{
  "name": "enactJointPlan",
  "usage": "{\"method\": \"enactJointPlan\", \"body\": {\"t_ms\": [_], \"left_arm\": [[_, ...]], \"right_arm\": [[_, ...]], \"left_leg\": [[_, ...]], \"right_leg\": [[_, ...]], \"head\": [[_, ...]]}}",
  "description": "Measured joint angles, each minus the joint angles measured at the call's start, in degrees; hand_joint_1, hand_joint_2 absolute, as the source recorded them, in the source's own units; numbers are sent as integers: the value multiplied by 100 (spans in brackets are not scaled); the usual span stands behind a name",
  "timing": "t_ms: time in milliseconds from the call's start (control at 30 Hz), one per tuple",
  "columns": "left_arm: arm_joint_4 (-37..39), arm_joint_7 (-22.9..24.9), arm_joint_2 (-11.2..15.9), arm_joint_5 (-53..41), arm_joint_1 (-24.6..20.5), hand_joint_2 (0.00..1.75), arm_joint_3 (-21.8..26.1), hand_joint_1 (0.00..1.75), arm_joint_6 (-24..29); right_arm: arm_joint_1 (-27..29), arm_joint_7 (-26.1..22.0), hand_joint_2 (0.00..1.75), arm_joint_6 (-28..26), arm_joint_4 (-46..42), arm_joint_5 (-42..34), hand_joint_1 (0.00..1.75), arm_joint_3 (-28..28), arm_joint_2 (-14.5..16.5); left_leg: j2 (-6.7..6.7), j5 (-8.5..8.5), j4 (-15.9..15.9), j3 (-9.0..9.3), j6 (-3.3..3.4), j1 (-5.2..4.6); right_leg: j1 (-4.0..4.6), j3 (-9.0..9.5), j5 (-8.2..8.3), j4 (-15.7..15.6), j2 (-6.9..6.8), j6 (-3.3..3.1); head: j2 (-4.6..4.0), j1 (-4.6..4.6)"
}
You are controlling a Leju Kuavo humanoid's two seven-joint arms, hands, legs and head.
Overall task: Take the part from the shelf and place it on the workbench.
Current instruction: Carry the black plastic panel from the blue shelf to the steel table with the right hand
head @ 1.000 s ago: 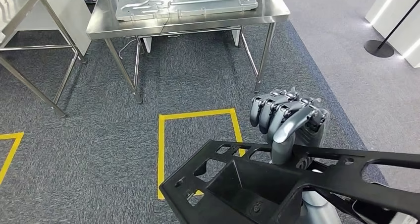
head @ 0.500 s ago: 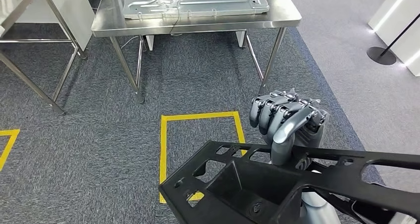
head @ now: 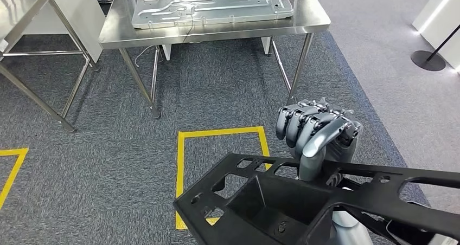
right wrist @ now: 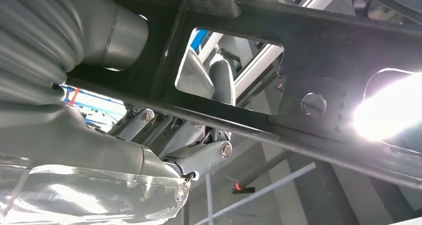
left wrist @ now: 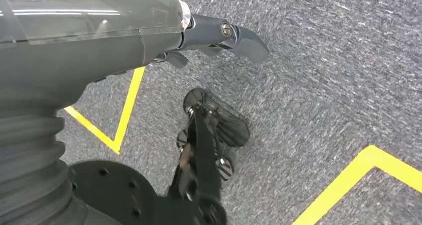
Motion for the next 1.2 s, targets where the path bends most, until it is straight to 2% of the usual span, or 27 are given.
{"method": "enactJointPlan", "body": {"t_ms": [33,67,100,133,167,200,267,333,400,467,500,533,567,633,667,700,767,867,900,933,1000,1033,1067,1100,1133,1167,1200], "left_arm": [[0,0,3,-1,7,175,0,0,0],[0,0,7,-2,12,175,0,0,0],[0,0,9,-3,17,175,0,0,1],[0,1,11,-4,16,175,0,0,4],[0,1,13,-7,13,175,-1,0,8],[0,2,14,-10,6,175,-1,0,12],[0,2,14,-19,-4,175,-2,0,17],[0,3,14,-28,-2,175,-2,0,17],[-1,3,14,-46,1,175,-3,0,17],[-2,2,15,-69,-1,175,-4,0,17],[-1,2,15,-78,-2,175,-4,0,16],[-1,2,15,-87,-1,175,-5,0,15],[-1,3,16,-97,0,175,-5,0,14],[-1,6,16,-114,1,175,-7,0,9],[-1,8,16,-119,2,175,-7,0,8],[-1,11,17,-121,2,175,-8,0,7],[0,15,18,-124,-6,175,-9,0,9],[-3,19,20,-129,-29,175,-13,0,13],[-4,19,21,-131,-35,175,-14,0,13],[-4,18,25,-132,-37,175,-16,0,14],[-4,17,34,-134,-36,175,-18,0,15],[-4,18,37,-134,-31,175,-19,0,15],[-4,17,36,-134,-22,175,-19,0,15],[-4,16,37,-134,-13,175,-20,0,15],[-4,14,38,-134,-5,175,-20,0,15],[-4,11,39,-134,4,175,-20,0,15],[-3,5,41,-134,1,175,-20,0,15]], "right_arm": [[6,-2,175,5,1,0,175,0,0],[12,-5,175,10,1,0,175,0,0],[16,-11,175,12,1,-1,175,0,0],[15,-24,175,10,2,-1,175,-1,0],[11,-39,175,4,3,-2,175,-2,0],[6,-56,175,-8,4,-3,175,-3,0],[-4,-75,175,-43,5,-3,175,-5,0],[-9,-81,175,-69,5,-12,175,-8,-1],[-12,-88,175,-57,4,-86,175,-17,-3],[8,-99,175,-25,3,-189,175,-33,-7],[24,-103,175,-10,3,-220,175,-41,-10],[36,-106,175,5,3,-238,175,-49,-11],[43,-107,175,21,2,-246,175,-57,-13],[47,-108,175,50,-2,-252,175,-77,-13],[42,-109,175,61,-3,-255,175,-90,-13],[37,-110,175,74,-3,-262,175,-103,-13],[23,-114,175,109,-3,-282,175,-129,-12],[-2,-116,175,153,-9,-298,175,-155,-10],[-17,-117,175,155,-12,-299,175,-157,-10],[-29,-118,175,153,-13,-301,175,-158,-9],[-40,-120,175,127,-5,-284,175,-160,-8],[-38,-120,175,107,2,-262,175,-160,-8],[-37,-120,175,84,10,-235,175,-160,-8],[-38,-120,175,65,17,-212,175,-160,-9],[-39,-120,175,49,23,-197,175,-160,-9],[-43,-119,175,38,30,-191,175,-160,-9],[-49,-117,175,33,38,-191,175,-160,-9]], "left_leg": [[5,-10,303,-226,-31,20],[11,72,464,-396,-58,41],[18,316,282,-396,-68,56],[23,533,-116,-232,-56,55],[25,670,-468,-84,-32,44],[25,718,-677,6,1,30],[19,662,-774,41,81,3],[18,648,-808,73,159,20],[31,630,-854,135,230,37],[48,582,-858,178,279,20],[53,553,-857,208,289,10],[57,518,-857,249,292,3],[62,478,-856,303,288,-2],[81,383,-857,427,264,-9],[91,332,-847,480,239,-22],[105,293,-843,511,212,-30],[150,238,-843,541,152,-43],[201,125,-763,573,59,-38],[183,31,-563,495,25,-29],[152,-86,-247,338,-4,-10],[126,-282,490,-133,-50,14],[124,-255,688,-312,-62,23],[124,-109,674,-394,-66,29],[123,137,442,-366,-61,33],[120,413,74,-270,-47,34],[112,608,-256,-162,-23,23],[104,701,-524,-66,14,8]], "right_leg": [[0,53,-43,0,-4,-5],[-1,120,-97,0,-6,-4],[-3,192,-151,1,-3,9],[-1,244,-190,1,-1,31],[7,277,-225,7,4,60],[14,291,-249,9,6,91],[26,288,-275,-2,11,155],[19,289,-330,35,10,219],[13,85,-529,459,11,260],[12,-389,-809,1267,12,270],[12,-614,-865,1591,12,270],[12,-750,-807,1725,11,266],[13,-771,-629,1624,9,256],[25,-528,-110,899,-43,209],[49,-381,58,529,-91,180],[66,-284,135,287,-130,152],[98,-239,91,159,-129,107],[59,-142,53,86,-35,32],[40,-87,38,55,-17,6],[33,-47,16,40,-1,-15],[31,7,-35,40,37,-38],[31,38,-64,40,62,-39],[31,80,-96,41,87,-35],[30,133,-134,42,108,-26],[29,186,-176,42,125,-11],[36,225,-215,44,137,13],[42,242,-244,48,143,43]], "head": [[0,1],[0,1],[0,1],[0,1],[0,1],[0,1],[1,1],[1,1],[1,1],[1,1],[1,1],[0,1],[0,1],[0,1],[0,1],[0,1],[1,1],[1,0],[1,-1],[0,-1],[0,-1],[0,-1],[0,-1],[0,-1],[0,-1],[0,-1],[1,-1]]}}
